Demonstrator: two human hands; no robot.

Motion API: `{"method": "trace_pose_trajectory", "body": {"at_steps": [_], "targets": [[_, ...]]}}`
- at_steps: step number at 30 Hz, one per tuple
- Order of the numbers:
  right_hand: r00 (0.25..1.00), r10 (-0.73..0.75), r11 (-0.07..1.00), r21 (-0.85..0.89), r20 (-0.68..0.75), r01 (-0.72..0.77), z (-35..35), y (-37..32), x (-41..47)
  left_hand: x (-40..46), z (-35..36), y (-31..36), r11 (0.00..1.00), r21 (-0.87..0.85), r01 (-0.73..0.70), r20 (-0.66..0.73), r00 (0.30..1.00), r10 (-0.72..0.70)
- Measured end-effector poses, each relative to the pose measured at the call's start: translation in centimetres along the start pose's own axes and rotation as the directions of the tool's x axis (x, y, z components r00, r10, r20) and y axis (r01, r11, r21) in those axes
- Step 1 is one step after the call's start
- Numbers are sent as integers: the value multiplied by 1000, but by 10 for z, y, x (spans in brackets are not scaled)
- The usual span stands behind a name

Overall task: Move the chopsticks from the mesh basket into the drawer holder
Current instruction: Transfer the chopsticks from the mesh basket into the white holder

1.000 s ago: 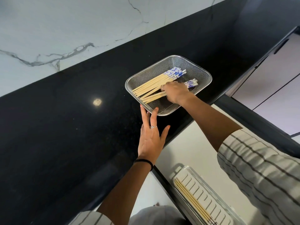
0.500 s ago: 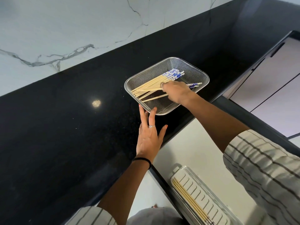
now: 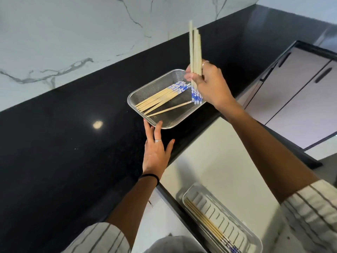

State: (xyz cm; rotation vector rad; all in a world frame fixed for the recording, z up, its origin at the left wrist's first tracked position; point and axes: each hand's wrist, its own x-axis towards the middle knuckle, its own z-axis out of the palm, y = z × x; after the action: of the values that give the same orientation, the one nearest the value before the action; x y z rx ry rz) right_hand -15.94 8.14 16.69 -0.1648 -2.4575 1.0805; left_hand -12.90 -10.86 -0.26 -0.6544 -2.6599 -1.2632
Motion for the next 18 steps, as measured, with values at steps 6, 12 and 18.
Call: {"method": "trace_pose_trajectory", "body": {"at_steps": [6,12,18], "targets": [[997,75,941,333,-15,-66,-43,6,-58,1,1,-2,999,-36,10,-2,1000,-10],[956,278,870,397,91,-291,-47,48,-148,0,2,-5,1000,-28,-4,7,1000,4],[892,414,831,324,184,-452,-14,95,-249,0,3,-6,999,37,-9,14,1000,9]]}}
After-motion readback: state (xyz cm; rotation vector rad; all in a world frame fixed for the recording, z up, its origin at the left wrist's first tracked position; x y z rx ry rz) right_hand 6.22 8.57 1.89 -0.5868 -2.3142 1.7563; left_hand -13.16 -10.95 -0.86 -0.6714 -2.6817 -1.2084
